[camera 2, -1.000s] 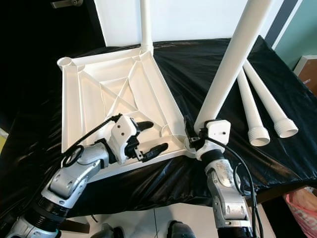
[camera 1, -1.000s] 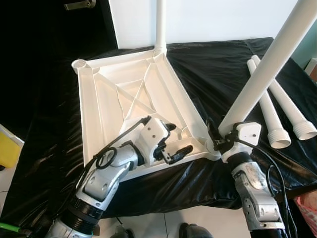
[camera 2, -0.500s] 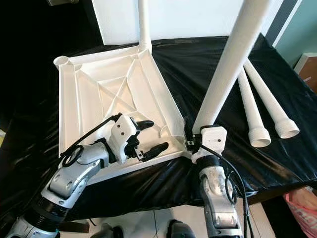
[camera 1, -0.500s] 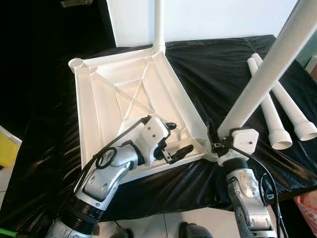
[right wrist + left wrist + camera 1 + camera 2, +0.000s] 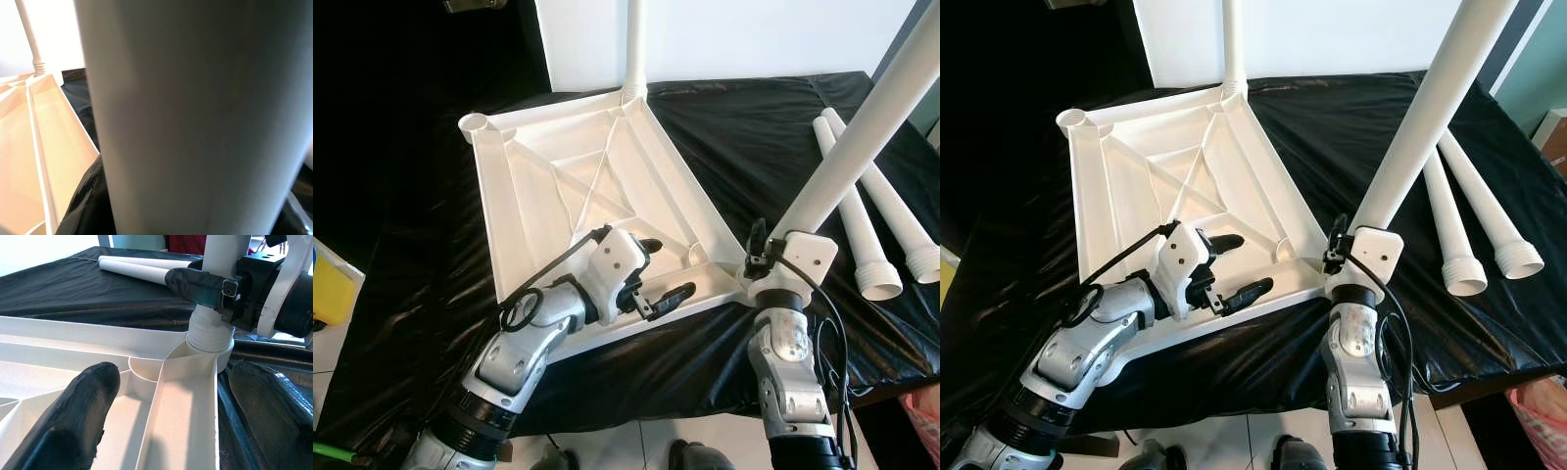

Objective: Building children table

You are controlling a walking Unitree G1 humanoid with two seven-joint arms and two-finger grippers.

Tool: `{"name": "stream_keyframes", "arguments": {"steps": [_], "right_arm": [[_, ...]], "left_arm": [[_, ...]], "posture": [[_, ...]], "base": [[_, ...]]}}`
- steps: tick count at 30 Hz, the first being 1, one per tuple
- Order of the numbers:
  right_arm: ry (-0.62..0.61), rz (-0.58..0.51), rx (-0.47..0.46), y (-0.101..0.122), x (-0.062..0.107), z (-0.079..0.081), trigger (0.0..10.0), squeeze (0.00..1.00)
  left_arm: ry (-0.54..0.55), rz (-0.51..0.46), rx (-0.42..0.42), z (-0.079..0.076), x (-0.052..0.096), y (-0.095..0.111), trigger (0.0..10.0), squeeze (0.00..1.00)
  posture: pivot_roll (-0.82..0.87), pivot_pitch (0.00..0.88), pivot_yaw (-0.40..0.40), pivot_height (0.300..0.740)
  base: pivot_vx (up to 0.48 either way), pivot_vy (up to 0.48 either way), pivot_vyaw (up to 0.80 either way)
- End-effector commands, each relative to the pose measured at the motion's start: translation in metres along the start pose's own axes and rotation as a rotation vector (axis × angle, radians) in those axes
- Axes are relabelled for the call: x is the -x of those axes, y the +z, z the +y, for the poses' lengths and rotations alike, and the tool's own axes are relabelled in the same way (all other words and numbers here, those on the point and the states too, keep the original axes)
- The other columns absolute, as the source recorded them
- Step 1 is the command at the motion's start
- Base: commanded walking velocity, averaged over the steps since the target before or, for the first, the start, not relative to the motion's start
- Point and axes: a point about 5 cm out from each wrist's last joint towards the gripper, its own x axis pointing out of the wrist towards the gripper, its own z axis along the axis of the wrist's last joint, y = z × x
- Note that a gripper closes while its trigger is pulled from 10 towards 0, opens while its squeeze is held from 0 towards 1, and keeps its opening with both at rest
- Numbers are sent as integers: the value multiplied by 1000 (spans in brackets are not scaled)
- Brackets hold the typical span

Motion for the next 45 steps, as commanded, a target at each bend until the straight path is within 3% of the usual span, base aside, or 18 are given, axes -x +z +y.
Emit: {"name": "stream_keyframes", "arguments": {"steps": [1,12,14,19,29,31,34,36,39,41,45], "right_arm": [[-70,161,52,-33,8,-15,10000,0],[3,114,101,-31,13,-12,10000,0],[-11,77,50,-27,16,-17,10000,0],[-81,104,-42,-30,16,-29,10000,0],[-90,121,-106,-32,16,-28,10000,0],[-124,144,-190,-35,16,-31,10000,0],[-124,144,-190,-35,16,-31,10000,0],[-133,183,-293,-39,15,-31,10000,0],[-108,186,-286,-39,15,-29,10000,0],[29,149,-144,-34,13,-17,10000,0],[81,116,-88,-31,13,-13,10000,0]], "left_arm": [[-25,2,2,-1,1,0,10000,0],[-19,1,3,-1,2,1,10000,0],[-19,1,5,-2,3,1,10000,0],[-20,2,7,-2,2,0,10000,0],[-23,-1,6,-2,1,0,10000,0],[-23,-1,7,-2,1,0,10000,0],[-23,-1,7,-2,1,0,10000,0],[-24,-1,9,-2,1,0,10000,0],[-25,-1,10,-3,1,0,10000,0],[-25,-2,12,-3,1,0,10000,0],[-25,-2,12,-3,0,0,10000,0]], "posture": [[-55,143,32,740],[-52,147,28,740],[-55,149,28,740],[-62,150,31,740],[-63,148,30,740],[-61,146,28,740],[-61,146,28,740],[-62,148,27,740],[-63,148,27,740],[-63,147,26,740],[-63,148,25,740]], "base": [[0,0,0],[0,0,0],[0,0,0],[0,0,0],[0,0,0],[0,0,0],[0,0,0],[0,0,0],[0,0,0],[0,0,0],[0,0,0]]}}
